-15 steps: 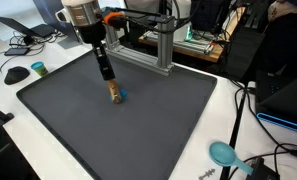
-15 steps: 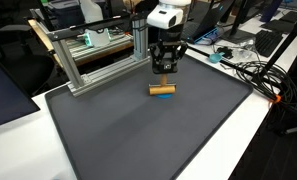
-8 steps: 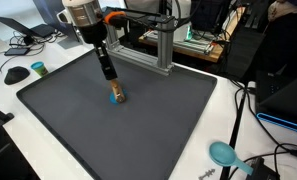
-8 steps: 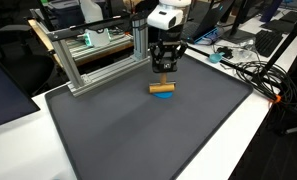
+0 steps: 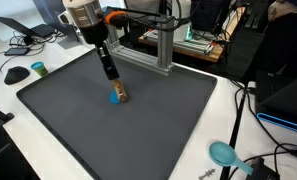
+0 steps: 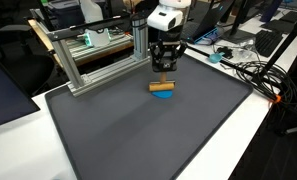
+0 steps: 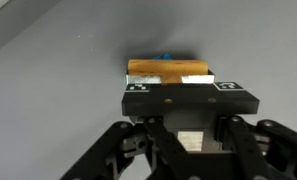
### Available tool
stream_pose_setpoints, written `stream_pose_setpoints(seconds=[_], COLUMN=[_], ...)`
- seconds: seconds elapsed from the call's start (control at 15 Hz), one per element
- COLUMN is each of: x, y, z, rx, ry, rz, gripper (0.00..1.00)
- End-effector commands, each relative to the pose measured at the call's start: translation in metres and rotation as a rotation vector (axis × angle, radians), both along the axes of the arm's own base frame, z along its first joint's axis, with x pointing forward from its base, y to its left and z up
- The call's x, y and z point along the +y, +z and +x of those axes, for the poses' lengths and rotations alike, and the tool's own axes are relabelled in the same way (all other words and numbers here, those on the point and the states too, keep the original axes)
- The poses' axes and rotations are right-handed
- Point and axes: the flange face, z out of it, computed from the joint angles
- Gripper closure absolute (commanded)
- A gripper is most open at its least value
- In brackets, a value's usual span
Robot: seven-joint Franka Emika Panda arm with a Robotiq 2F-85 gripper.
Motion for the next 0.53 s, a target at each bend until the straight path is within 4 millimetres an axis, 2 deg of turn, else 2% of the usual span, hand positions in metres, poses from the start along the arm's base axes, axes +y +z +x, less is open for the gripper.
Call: stream_pose_setpoints(seconds=[0.0, 0.47], x=[0.002, 0.011], y=[-0.011, 0.038], z=[0.002, -0.029], rx=[0.016, -0.019], ry=[0.005, 0.110], rz=[0.037, 0.029], gripper=[0.78, 0.78])
